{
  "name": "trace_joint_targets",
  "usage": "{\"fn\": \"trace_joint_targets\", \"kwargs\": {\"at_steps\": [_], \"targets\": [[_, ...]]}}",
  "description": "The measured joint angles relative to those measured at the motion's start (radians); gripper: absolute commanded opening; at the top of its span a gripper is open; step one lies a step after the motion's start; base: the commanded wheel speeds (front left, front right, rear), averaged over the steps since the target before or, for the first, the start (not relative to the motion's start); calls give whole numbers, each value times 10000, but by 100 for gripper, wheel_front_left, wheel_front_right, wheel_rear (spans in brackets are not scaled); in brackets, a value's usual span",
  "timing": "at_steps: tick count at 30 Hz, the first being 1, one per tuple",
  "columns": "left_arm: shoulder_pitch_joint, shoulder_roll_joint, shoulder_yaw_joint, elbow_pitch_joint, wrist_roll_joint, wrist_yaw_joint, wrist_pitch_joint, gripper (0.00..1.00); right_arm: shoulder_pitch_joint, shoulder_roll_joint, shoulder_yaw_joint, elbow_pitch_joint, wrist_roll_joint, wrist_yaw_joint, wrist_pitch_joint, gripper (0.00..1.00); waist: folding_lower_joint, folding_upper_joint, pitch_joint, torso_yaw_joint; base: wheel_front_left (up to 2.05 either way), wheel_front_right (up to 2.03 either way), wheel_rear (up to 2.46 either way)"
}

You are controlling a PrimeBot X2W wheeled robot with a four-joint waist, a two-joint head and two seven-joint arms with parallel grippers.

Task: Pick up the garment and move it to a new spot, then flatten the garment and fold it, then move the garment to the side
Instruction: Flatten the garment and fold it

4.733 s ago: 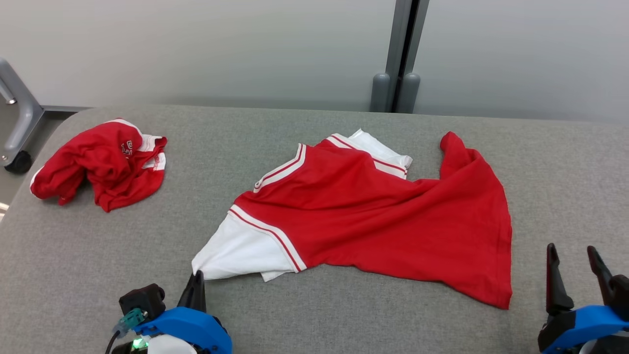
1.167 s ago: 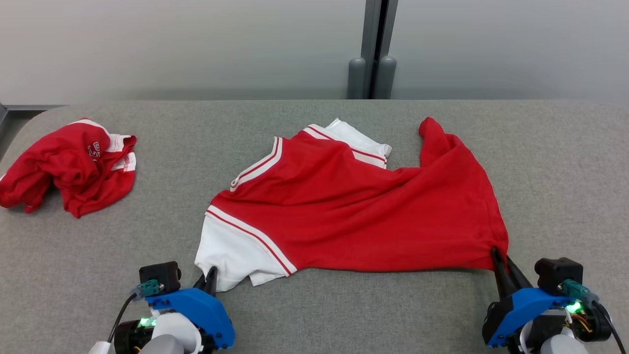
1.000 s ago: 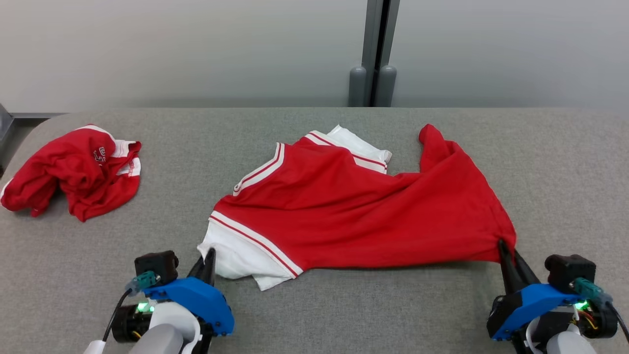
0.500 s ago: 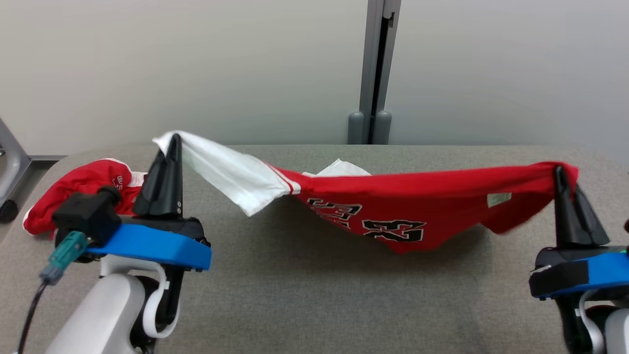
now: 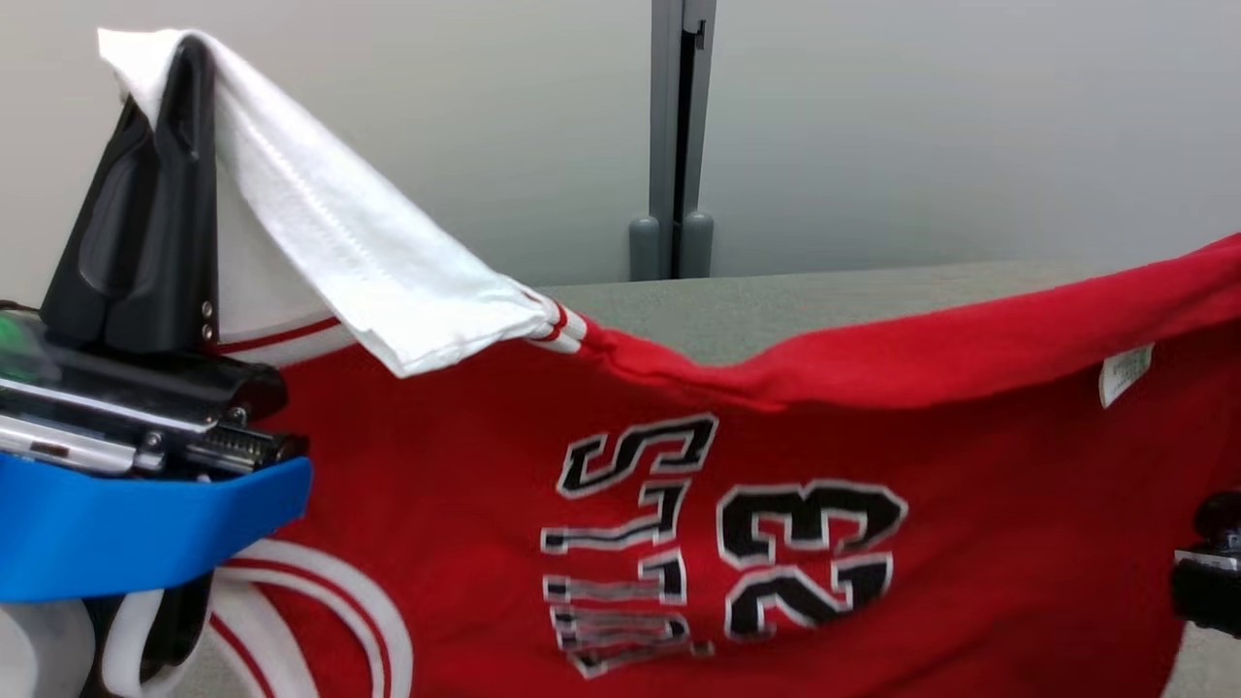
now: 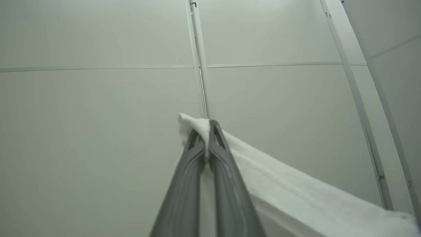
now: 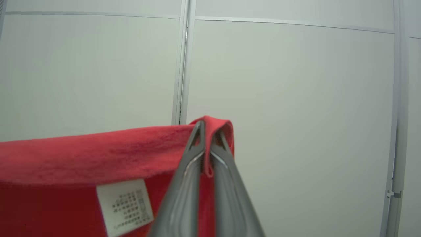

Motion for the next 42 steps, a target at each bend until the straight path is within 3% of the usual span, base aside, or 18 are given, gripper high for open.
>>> {"fn": "trace_joint_targets", "kwargs": {"at_steps": [5,10,13,16,24,28,33,42], "targets": [[-239,40,21,385,-339,-104,362,0,-48,4,265,144,-21,0,280,0,1,0,487,-262,0,0,0],[-1320,25,138,1400,-612,-663,405,0,-1689,-96,882,1735,-253,0,268,0,5,2,1600,-670,0,0,0],[-2750,59,52,2560,-541,-1325,393,0,-3694,-360,1264,3221,-393,0,148,0,7,3,2302,-803,0,0,0],[-4611,-351,-46,4080,-487,-1877,186,0,-6054,-573,1701,5095,-673,0,-299,0,7,3,2887,-793,0,0,0],[-7913,-1988,-165,7940,-146,-2539,-1801,0,-10704,-531,2194,10094,-1868,0,-2435,0,3,3,3802,-289,0,0,0],[-7890,-2466,-439,9079,-136,-2846,-2476,0,-11471,-479,2080,12082,-2383,2,-3505,0,5,3,4256,-33,0,0,0],[-6822,-2846,-535,10226,-518,-3139,-2882,0,-11229,-305,1605,14057,-2826,2,-3988,0,4,4,4996,220,0,0,0],[-4804,-3290,-353,10830,-989,-3591,-3164,0,-10216,-163,474,15883,-3124,2,-4242,0,4,5,5666,505,0,0,0]]}}
